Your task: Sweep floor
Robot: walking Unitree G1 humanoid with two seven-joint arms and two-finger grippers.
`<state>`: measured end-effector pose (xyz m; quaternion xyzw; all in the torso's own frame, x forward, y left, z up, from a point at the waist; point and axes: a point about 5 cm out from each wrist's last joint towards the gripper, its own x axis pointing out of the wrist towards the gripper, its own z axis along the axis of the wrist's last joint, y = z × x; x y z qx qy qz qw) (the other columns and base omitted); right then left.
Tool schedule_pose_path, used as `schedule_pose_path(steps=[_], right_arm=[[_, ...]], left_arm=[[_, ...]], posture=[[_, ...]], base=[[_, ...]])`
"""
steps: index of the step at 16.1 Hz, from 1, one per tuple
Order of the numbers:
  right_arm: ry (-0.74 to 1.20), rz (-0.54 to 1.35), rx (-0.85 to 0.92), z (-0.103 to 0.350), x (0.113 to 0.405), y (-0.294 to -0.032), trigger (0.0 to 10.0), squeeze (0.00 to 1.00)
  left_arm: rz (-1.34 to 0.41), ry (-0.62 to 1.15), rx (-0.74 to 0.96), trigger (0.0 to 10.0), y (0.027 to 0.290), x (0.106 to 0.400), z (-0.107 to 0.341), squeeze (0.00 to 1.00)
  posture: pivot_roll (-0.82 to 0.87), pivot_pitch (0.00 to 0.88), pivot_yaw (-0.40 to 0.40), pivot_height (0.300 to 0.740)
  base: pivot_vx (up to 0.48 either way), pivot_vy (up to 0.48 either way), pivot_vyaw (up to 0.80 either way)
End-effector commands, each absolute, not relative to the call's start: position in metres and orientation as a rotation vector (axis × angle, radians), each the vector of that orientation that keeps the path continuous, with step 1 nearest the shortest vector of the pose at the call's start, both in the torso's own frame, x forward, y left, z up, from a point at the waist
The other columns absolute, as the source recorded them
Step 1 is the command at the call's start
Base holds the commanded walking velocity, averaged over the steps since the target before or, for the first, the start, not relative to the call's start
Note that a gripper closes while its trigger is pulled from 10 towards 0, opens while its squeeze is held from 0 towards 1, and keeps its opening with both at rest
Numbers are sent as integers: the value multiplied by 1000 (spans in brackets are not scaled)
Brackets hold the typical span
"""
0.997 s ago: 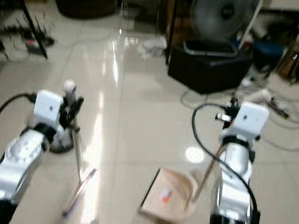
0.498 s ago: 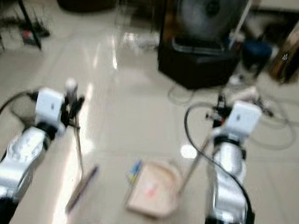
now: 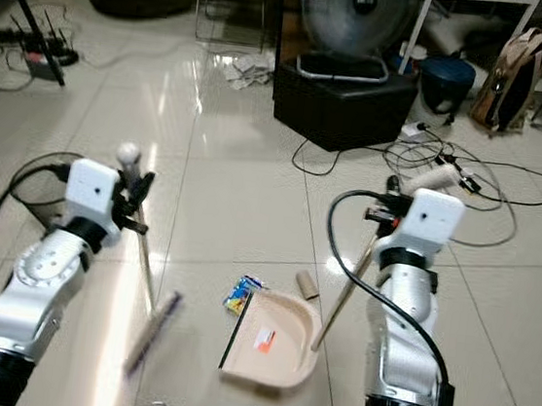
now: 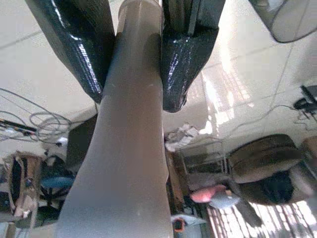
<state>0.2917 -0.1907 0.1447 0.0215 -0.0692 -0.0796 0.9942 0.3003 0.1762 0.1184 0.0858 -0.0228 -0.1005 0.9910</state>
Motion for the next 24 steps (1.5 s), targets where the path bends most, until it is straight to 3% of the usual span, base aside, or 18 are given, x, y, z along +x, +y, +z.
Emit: schedule_pose_path(steps=[1,4,16,19,24], right_arm=[[-173,-147,80,152,293,-188,10000,0],[-166,-160,91,150,294,-191,10000,0],[-170,-156,23,150,294,-192,10000,0],[-177,-143,21,150,294,-188,10000,0],[-170,-142,64,145,291,-189,10000,0]], left_arm=[[-201,-111,190,10000,175,304,133,0],[-203,-127,186,10000,173,306,136,0],[-200,-128,192,10000,173,310,136,0],[-200,-126,196,10000,173,310,135,0],[-198,-124,200,10000,175,309,135,0]], posture=[[20,90,68,740],[17,90,71,740],[14,92,77,740],[15,94,78,740],[20,102,81,740]], base=[[0,0,0],[217,0,-671],[344,0,0],[346,0,800],[346,0,0]])
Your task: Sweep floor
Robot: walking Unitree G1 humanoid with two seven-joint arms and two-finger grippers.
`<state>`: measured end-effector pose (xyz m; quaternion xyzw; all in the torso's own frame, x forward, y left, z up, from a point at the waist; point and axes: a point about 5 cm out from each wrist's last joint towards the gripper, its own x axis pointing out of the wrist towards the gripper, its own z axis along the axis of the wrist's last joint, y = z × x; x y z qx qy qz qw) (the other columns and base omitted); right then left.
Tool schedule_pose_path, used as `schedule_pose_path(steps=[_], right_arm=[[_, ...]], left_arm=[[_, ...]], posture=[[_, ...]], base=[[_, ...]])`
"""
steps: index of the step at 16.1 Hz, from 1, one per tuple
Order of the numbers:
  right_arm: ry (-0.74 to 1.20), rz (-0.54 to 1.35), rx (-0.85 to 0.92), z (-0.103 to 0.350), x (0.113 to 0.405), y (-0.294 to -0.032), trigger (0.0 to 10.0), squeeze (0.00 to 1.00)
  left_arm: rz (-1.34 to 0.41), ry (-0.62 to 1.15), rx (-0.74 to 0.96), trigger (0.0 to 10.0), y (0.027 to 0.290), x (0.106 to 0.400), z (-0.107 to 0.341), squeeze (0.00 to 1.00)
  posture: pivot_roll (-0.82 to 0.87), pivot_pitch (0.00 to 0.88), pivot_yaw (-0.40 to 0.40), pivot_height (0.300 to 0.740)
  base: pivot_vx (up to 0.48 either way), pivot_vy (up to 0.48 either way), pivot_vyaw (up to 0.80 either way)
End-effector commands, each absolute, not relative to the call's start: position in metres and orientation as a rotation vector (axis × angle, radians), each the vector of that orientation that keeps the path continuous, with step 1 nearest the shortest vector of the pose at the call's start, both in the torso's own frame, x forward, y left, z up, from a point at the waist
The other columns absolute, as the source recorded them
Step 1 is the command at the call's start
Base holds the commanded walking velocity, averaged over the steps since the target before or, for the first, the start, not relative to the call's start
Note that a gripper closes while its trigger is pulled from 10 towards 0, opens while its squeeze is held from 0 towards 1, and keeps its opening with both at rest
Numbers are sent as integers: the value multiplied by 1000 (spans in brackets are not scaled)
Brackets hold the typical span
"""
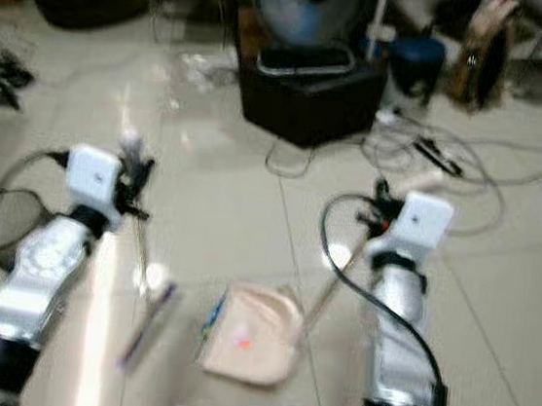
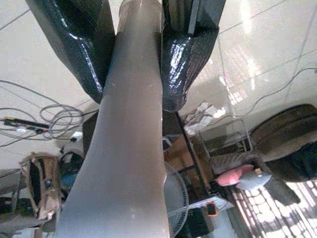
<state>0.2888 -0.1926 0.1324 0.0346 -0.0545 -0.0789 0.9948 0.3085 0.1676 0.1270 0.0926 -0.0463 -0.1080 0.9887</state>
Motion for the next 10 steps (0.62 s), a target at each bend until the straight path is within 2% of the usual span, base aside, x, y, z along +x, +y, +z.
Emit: schedule_pose_path(steps=[1,5,8,10], right_arm=[[-170,-143,66,145,290,-188,10000,0],[-162,-129,35,143,289,-186,10000,0],[-161,-136,34,142,288,-186,10000,0],[-161,-160,77,139,286,-189,10000,0]], left_arm=[[-198,-124,201,10000,175,309,135,0],[-196,-122,207,10000,178,309,135,0],[-202,-119,211,10000,178,309,135,0],[-212,-118,213,10000,176,310,135,0]], posture=[[22,101,82,740],[24,107,86,740],[23,104,92,740],[21,99,95,740]], base=[[349,0,0],[347,0,0],[349,0,800],[328,0,0]])
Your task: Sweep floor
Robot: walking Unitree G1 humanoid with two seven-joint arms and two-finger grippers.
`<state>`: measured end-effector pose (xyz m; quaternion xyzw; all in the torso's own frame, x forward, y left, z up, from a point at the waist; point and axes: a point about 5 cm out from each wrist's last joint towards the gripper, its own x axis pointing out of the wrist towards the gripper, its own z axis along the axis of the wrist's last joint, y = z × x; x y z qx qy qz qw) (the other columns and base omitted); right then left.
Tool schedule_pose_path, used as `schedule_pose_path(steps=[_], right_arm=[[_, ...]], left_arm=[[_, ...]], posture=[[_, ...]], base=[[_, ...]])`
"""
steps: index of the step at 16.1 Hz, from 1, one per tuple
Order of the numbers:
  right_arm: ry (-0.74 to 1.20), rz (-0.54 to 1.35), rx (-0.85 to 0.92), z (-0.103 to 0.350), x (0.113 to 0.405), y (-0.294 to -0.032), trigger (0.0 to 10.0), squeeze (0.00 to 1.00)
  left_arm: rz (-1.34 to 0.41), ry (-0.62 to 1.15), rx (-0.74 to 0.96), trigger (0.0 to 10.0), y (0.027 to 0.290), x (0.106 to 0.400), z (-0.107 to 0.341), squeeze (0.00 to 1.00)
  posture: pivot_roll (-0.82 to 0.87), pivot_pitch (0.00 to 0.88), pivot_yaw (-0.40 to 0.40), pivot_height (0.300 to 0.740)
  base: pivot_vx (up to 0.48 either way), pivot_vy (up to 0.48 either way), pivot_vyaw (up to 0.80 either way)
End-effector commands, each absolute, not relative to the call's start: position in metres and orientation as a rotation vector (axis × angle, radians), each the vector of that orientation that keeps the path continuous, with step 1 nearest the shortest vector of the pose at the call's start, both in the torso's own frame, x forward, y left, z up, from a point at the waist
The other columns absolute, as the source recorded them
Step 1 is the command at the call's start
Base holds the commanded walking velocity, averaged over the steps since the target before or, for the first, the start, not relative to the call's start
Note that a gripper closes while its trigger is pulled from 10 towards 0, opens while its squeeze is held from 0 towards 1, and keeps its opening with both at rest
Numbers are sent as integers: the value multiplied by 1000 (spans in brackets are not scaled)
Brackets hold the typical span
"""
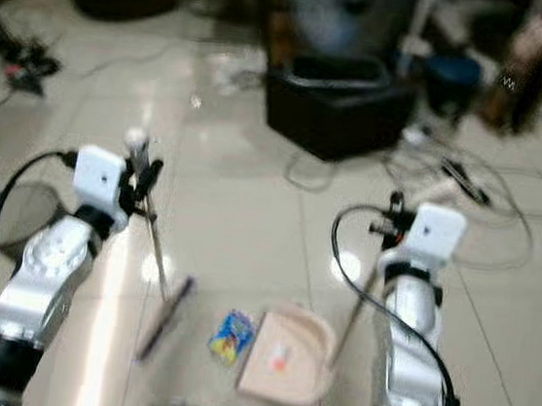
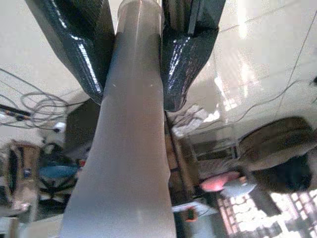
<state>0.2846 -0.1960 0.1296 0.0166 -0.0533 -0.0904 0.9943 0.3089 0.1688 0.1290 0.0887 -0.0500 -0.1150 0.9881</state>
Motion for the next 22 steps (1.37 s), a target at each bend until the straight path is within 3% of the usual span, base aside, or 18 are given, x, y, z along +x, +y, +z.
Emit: schedule_pose_path(steps=[1,22], right_arm=[[-156,-163,71,138,284,-189,10000,0],[-152,-221,33,132,276,-198,10000,0]], left_arm=[[-217,-120,203,10000,175,309,135,0],[-245,-100,219,10000,173,308,133,0]], posture=[[21,99,97,740],[24,119,116,740]], base=[[0,0,0],[0,0,0]])
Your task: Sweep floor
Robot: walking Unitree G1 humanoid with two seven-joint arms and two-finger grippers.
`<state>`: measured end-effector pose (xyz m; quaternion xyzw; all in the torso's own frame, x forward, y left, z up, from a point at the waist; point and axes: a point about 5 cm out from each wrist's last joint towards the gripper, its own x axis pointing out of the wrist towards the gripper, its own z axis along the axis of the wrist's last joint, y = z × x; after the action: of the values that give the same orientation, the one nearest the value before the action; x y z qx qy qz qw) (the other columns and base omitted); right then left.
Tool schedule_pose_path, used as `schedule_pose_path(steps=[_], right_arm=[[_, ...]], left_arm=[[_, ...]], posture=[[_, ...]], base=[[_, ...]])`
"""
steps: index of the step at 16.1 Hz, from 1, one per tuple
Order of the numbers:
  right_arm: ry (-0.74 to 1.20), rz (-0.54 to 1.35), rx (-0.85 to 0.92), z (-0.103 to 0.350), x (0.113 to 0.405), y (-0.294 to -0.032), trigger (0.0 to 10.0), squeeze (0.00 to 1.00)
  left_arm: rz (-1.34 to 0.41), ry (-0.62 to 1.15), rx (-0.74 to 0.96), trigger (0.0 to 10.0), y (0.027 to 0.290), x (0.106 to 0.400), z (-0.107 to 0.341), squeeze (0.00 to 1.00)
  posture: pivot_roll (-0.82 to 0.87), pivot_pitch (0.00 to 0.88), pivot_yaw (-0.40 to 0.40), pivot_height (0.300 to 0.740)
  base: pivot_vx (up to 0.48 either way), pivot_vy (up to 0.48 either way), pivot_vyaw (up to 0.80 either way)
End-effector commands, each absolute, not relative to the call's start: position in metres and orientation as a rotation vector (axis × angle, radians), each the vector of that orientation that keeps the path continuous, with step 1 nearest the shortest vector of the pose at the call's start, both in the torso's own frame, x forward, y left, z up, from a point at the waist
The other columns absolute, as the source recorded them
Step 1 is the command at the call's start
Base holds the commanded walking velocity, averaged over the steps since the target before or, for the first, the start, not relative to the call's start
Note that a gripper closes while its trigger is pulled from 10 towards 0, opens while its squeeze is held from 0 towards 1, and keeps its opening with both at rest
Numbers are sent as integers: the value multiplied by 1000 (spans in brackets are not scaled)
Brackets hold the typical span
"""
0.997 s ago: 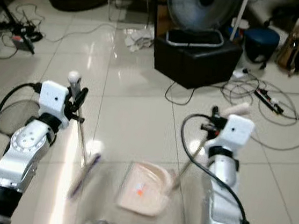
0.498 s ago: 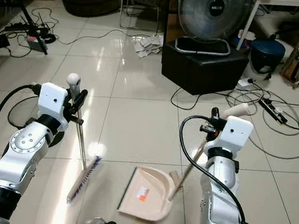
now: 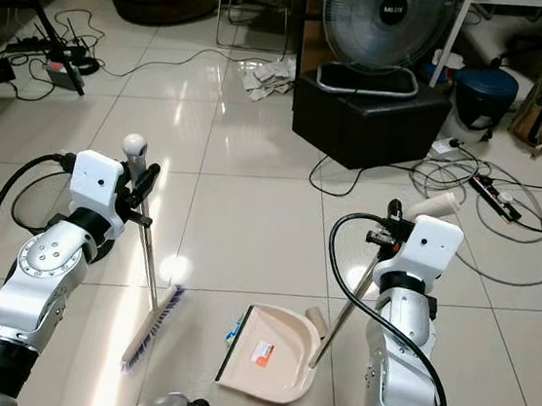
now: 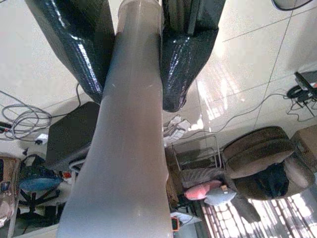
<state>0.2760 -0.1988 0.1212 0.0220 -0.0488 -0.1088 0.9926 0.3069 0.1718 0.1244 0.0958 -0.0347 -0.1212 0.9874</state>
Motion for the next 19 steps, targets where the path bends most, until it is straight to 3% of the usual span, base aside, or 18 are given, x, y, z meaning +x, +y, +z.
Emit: schedule_pose_path(steps=[1,7,19], right_arm=[[-149,-229,18,131,276,-200,10000,0],[-171,-256,-218,131,277,-209,10000,0],[-252,-208,-192,123,298,-184,10000,0]], left_arm=[[-247,-102,221,10000,172,309,133,0],[-216,-109,171,10000,160,327,127,0],[-288,-315,116,10000,131,334,126,0]], posture=[[25,121,116,740],[28,169,125,740],[42,335,144,740]], base=[[0,0,0],[0,0,0],[0,0,0]])
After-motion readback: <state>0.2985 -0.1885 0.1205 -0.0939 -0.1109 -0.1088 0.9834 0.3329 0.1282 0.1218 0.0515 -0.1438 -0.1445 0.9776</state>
